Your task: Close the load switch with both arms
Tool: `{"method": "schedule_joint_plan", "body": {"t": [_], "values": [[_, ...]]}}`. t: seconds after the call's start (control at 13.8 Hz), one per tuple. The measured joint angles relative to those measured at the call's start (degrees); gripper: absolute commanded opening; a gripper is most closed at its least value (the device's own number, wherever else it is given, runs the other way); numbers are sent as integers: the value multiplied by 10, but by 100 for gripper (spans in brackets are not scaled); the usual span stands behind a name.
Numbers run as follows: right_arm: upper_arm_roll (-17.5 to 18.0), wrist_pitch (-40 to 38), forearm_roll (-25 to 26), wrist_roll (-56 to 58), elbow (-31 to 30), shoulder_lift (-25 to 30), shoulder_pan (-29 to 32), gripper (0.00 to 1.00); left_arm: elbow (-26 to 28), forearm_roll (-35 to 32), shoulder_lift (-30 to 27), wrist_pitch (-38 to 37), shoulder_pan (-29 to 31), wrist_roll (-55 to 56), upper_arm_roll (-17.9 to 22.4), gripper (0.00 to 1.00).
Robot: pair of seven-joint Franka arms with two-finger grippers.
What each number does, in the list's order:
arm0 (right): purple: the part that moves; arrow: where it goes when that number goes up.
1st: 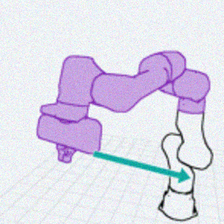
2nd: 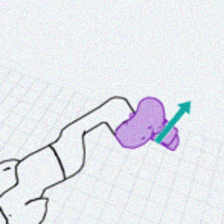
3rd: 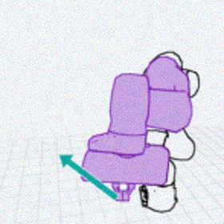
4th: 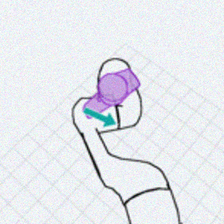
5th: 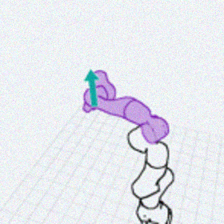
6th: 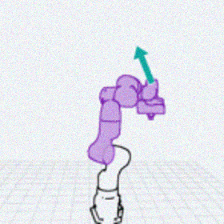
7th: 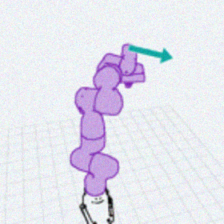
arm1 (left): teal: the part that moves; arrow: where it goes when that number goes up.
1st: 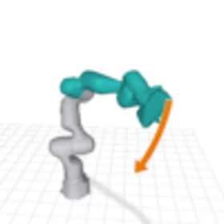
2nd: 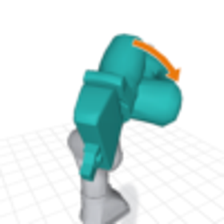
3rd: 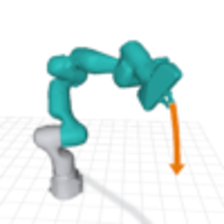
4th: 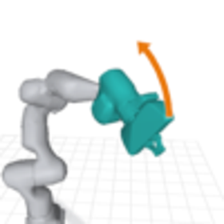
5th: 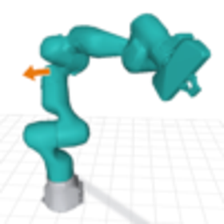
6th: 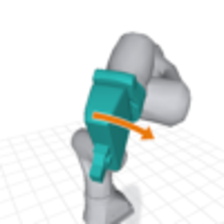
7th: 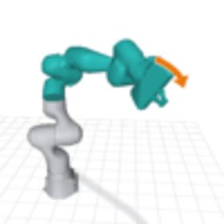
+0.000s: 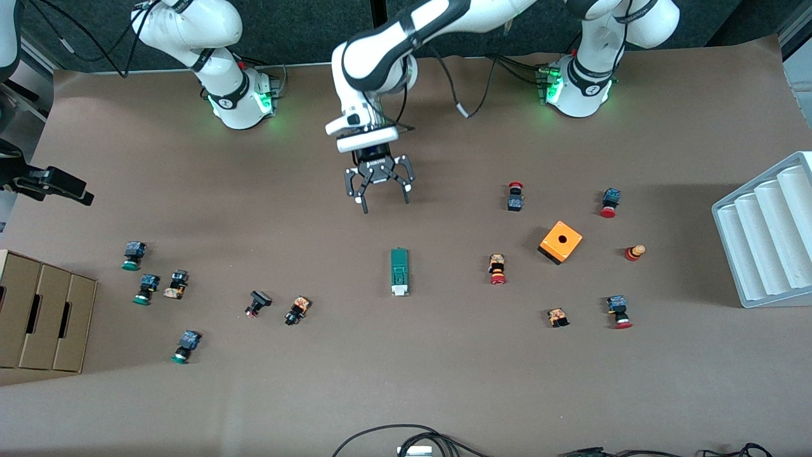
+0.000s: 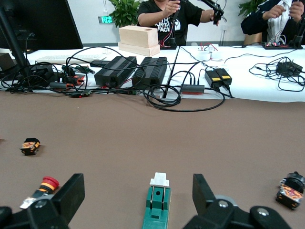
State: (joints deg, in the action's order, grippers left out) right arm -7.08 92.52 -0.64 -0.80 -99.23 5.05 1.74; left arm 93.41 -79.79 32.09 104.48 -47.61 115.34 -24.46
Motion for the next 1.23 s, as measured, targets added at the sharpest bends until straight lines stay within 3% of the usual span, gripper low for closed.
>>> {"method": "schedule_joint_plan", "body": {"t": [0.29, 0.73, 1.23], "values": [[-3, -1, 0, 0, 15, 1, 0, 99, 0, 93, -62, 25, 2, -89, 3, 100], [-18, 1, 0, 0, 28, 1, 3, 99, -20, 224, -123, 33, 6, -252, 46, 100], [-17, 1, 0, 0, 32, 1, 3, 99, -58, 445, -213, 66, 8, -485, 175, 100]]}}
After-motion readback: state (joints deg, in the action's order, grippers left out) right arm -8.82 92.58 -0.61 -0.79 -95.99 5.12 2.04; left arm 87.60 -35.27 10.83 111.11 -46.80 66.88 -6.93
